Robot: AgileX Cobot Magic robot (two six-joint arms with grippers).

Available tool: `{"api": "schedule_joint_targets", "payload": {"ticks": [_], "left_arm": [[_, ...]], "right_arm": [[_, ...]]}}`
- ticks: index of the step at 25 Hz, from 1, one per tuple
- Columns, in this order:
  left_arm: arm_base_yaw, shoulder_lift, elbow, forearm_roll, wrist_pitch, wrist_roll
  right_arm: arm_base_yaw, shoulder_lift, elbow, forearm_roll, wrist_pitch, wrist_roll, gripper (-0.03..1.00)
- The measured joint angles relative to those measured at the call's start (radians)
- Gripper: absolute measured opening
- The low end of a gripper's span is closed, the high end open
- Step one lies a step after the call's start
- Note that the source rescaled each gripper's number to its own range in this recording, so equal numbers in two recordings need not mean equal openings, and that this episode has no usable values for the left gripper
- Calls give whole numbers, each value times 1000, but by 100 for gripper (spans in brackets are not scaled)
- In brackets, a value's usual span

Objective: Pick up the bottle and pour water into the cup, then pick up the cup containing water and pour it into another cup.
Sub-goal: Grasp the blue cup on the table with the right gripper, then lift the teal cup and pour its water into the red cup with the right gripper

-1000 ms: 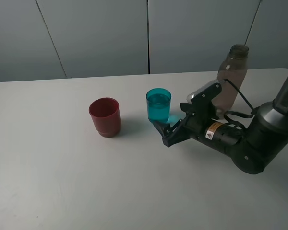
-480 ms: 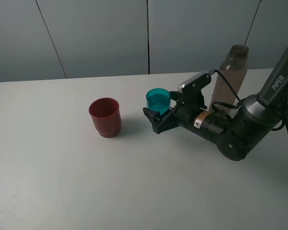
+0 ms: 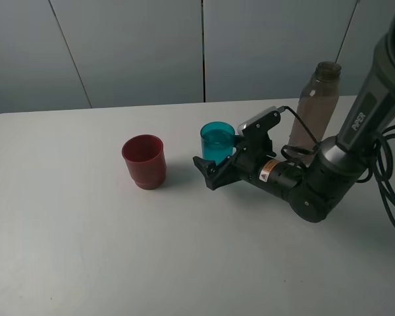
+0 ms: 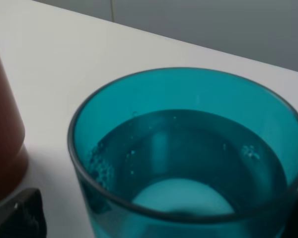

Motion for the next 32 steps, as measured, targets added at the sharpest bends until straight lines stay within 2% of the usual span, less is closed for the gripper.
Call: {"api": "schedule_joint_targets", "payload": {"ticks": [5,15,17,18,21,32], "left_arm": [[0,0,0,0,0,0],[0,0,0,0,0,0],[0,0,0,0,0,0],[0,0,0,0,0,0],[0,0,0,0,0,0],[0,0,0,0,0,0]], "right_arm": [[0,0,-30,-15,49,2,100],[0,0,-54,-15,74,-8,98],[0,0,-65,-15,75,-8,80],[0,0,-67,-15,75,-8,64],[-4,0,-71,-11,75,-8,8],[-5,0,-71,-11,78,-8,9]]}}
